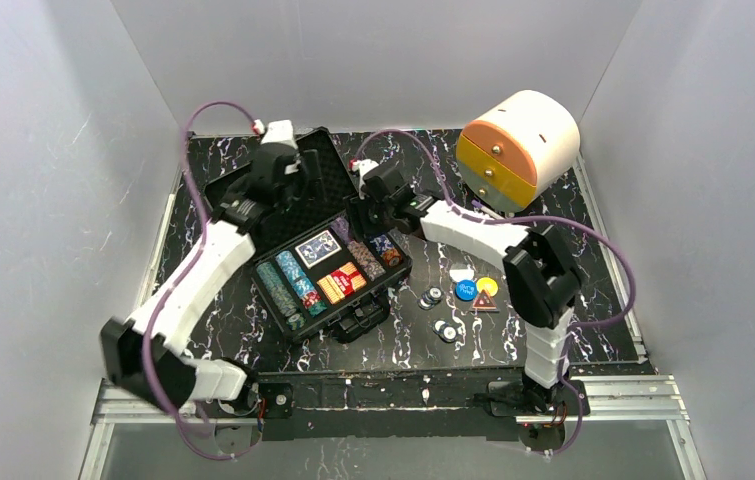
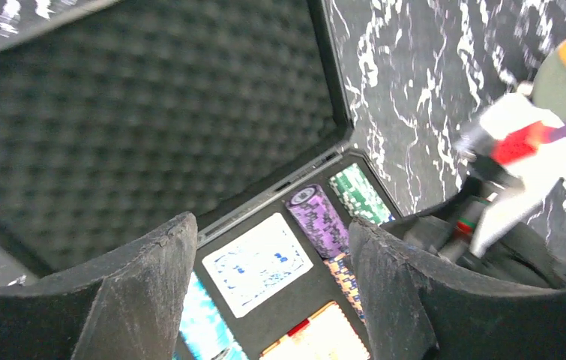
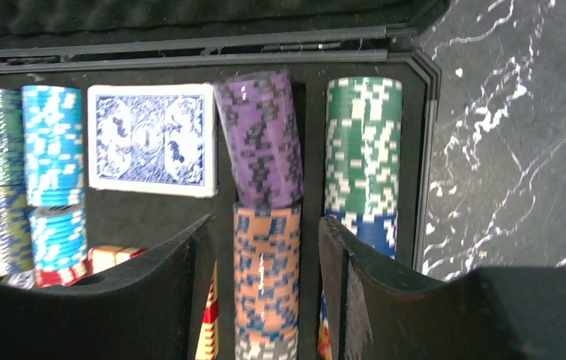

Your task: Pack up texas hold em set

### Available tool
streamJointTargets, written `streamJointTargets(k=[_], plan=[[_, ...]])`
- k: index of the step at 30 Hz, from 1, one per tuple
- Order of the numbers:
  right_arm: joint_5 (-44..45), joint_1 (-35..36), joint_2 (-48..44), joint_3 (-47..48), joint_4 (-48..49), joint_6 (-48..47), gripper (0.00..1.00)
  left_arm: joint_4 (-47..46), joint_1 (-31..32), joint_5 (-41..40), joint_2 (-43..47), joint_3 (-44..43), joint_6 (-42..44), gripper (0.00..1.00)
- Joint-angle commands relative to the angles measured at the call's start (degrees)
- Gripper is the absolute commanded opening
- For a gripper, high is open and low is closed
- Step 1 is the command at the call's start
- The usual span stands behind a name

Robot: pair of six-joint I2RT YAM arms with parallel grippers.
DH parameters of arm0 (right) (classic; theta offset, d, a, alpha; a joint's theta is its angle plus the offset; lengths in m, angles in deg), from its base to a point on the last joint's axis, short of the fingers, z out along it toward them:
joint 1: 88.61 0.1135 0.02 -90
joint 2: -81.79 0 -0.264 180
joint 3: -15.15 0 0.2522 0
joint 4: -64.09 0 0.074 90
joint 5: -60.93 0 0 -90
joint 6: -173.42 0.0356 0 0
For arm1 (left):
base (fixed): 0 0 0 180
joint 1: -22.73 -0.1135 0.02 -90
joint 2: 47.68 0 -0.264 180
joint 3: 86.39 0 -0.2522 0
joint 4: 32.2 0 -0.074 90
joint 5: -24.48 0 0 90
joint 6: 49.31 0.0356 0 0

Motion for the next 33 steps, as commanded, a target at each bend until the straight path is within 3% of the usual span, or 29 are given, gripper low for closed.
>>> streamJointTargets(k=[1,8,15,21,29,33], plan=[[0.56,1.06,4.4,6.79,0.31,-5.56,0.59,-5.98,-0.07,-9.54,11.52,6.77,0.43,0.73],[0.57,1.99,11.26,13.6,-3.16,-7.7,0.6,-11.89,-0.07,-13.26,21.66,14.41,3.35,0.77],[3.05,3.11,15.8,17.99,-8.29,-8.31,0.6,-12.87,-0.07,-14.25,21.47,16.63,4.13,0.79],[5.34,4.65,20.39,24.15,-16.53,-9.37,0.53,-14.61,-0.07,-14.89,21.63,19.01,4.66,0.79],[8.8,4.75,22.33,29.83,-21.82,-9.7,0.16,-15.46,-0.07,-16.0,23.27,21.35,5.35,0.8],[7.59,4.74,23.79,37.41,-27.78,-10.14,0.1,-14.5,-0.07,-18.07,25.39,21.44,5.33,0.8]])
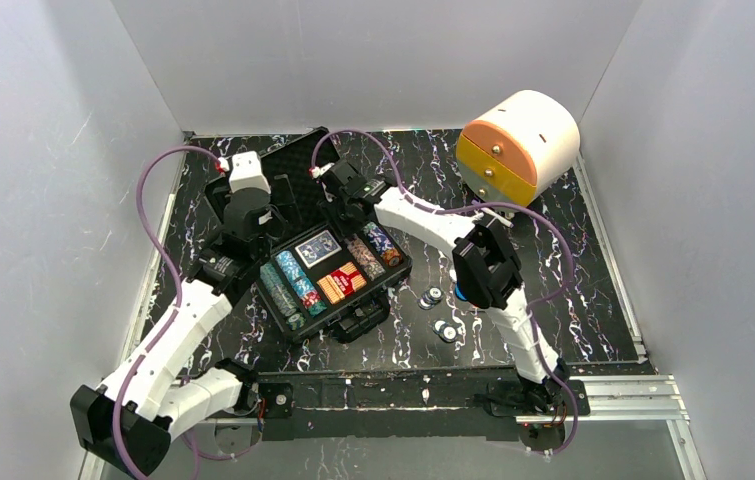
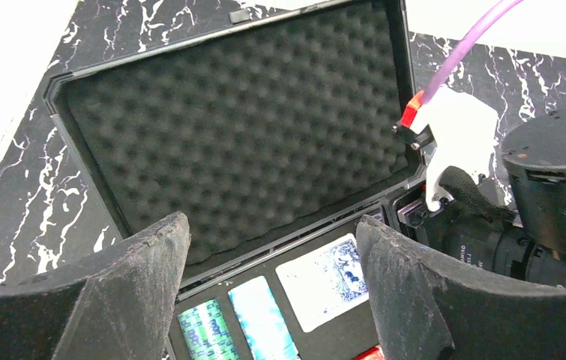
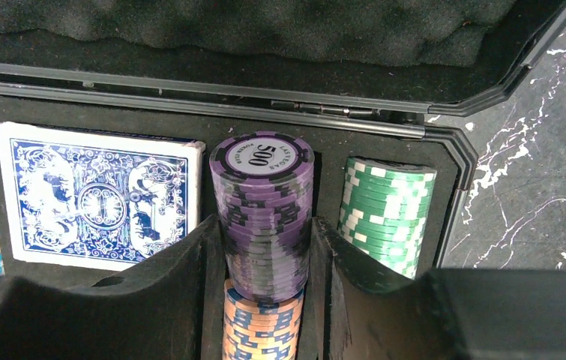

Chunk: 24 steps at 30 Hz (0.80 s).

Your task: Pack up texas hold em set

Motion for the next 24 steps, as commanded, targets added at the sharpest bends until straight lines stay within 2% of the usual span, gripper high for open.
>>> streamJointTargets(k=[1,6,12,18,24], plan=[[-0.69,0.35,3.27,9.92,-9.44,-0.93,0.11,-0.31,-0.05,-5.17,4.46,0.35,0.28,0.8],[-4.21,-0.33,8.92,21.11,-20.96,1.09,0.12,-0.25,-0.13,-5.96,7.49,1.22,-0.12,0.81],[-4.85,-0.63,9.08,20.54,-23.84,2.62,0.1,0.39,-0.14,-4.47,8.05,1.26,-0.36,0.82],[-5.51,-0.97,8.83,24.42,-27.54,3.77,0.1,1.19,-0.23,-4.69,8.11,0.91,-0.7,0.82],[-6.61,-1.1,4.78,21.14,-24.09,4.88,0.11,1.23,-0.39,-4.72,8.39,0.96,-0.99,0.82]])
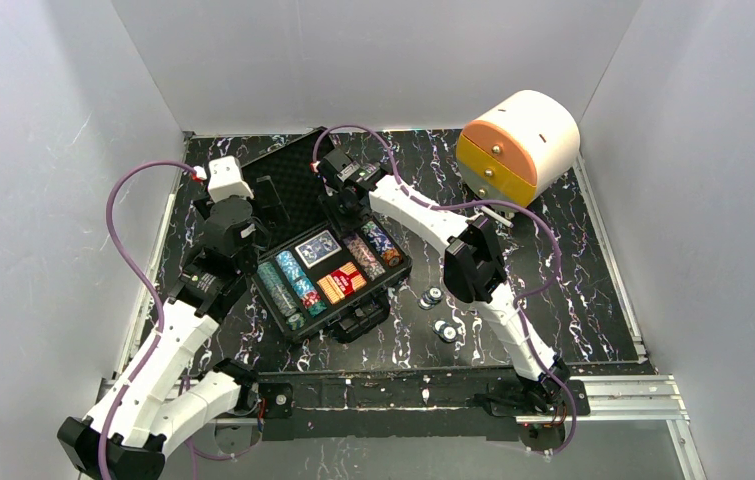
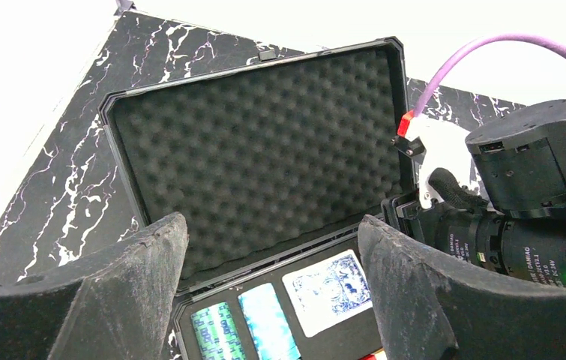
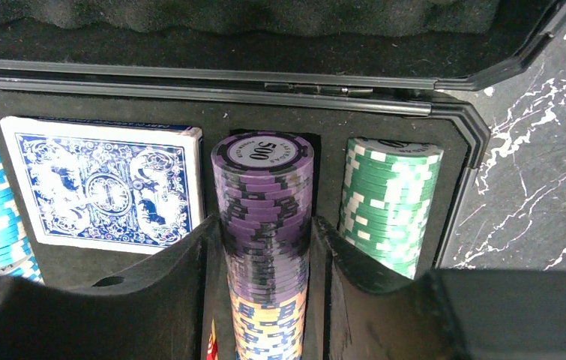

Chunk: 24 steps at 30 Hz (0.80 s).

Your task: Pack up texas hold em set

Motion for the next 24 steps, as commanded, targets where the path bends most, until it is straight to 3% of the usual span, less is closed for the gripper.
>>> streamJointTargets(k=[1,9,14,17,22,24], plan=[[-3.23,0.14,-4.92,0.21,-3.88,1.33,0.11,-0.08,-0.46,-1.24,0.76,0.76,-0.86,0.82],[-1.04,0.16,-2.52,-0.39,-3.32,-0.38,0.12,0.24,-0.64,-0.69,0.54,0.58,-0.96,0.82],[-2.29,-0.14,-0.14,2.81,-9.26,-0.37,0.13,0.25,-0.73,-0.78,0.39,0.54,-1.09,0.82],[-2.56,-0.11,-1.39,-2.5,-9.51,-0.4,0.16,0.38,-0.8,-0.46,0.2,0.55,-1.16,0.82],[-1.12,-0.11,-0.42,-3.48,-9.19,0.03,0.28,0.51,-0.91,0.04,-0.15,0.46,-1.3,0.82],[-0.85,-0.1,0.32,-2.11,-8.78,0.09,0.36,0.58,-0.95,-0.04,-0.24,0.5,-1.31,0.82]])
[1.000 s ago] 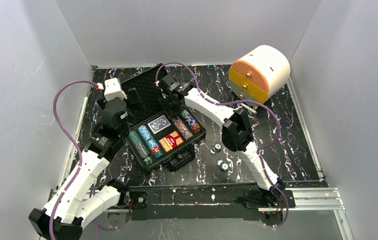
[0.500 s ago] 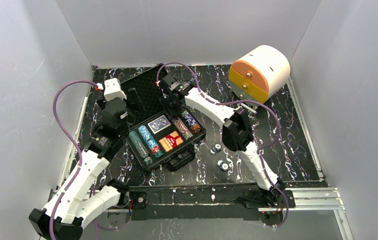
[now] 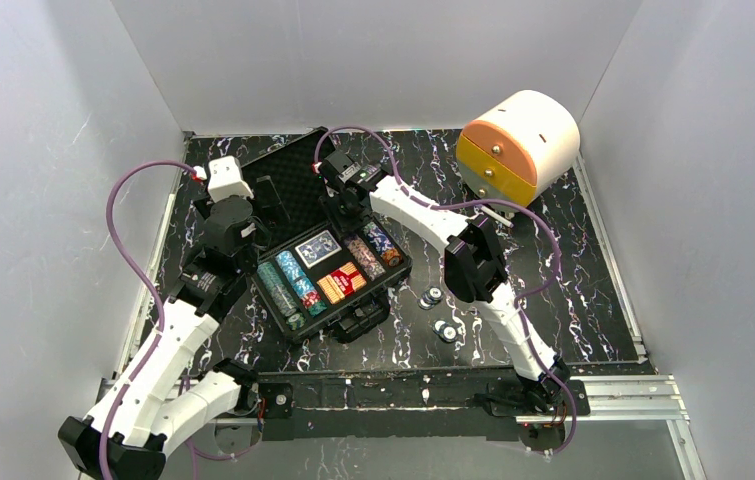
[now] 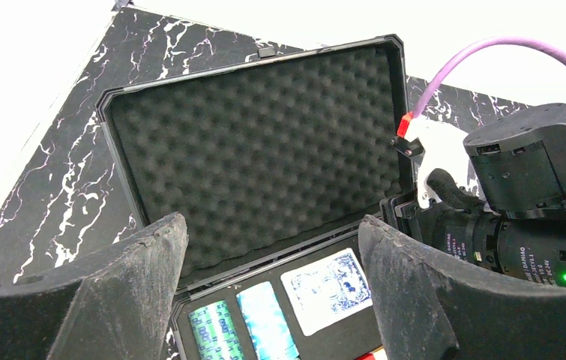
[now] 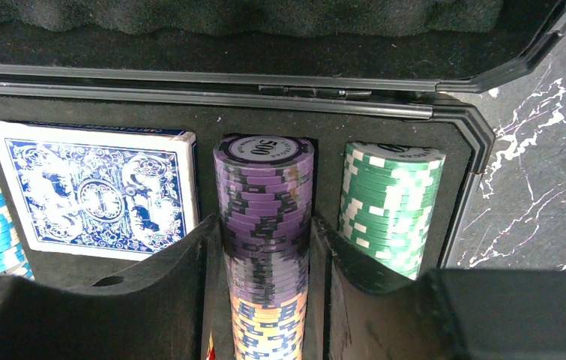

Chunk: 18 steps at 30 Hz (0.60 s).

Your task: Pack up texas hold em set

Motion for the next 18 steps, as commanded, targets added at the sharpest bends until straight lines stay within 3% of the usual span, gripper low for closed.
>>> streamJointTargets(k=[1,4,7,18], plan=[[-0.14,0.25,0.32,0.47,-9.46,-0.24,0.41,0.38,-0.55,-0.51,-0.01,0.46,-0.75,0.82],[-1.03,0.31,-1.72,-0.3,-5.19,-0.12,0.56,0.38,-0.56,-0.6,-0.07,0.47,-0.74,0.82],[-1.44,0.33,-4.99,-1.69,-1.27,0.91,0.61,0.38,-0.62,-0.54,-0.16,0.46,-0.97,0.82],[0.3,0.22,-17.12,-9.6,7.76,4.01,0.58,0.17,-0.73,1.02,0.03,0.54,-1.75,0.83]])
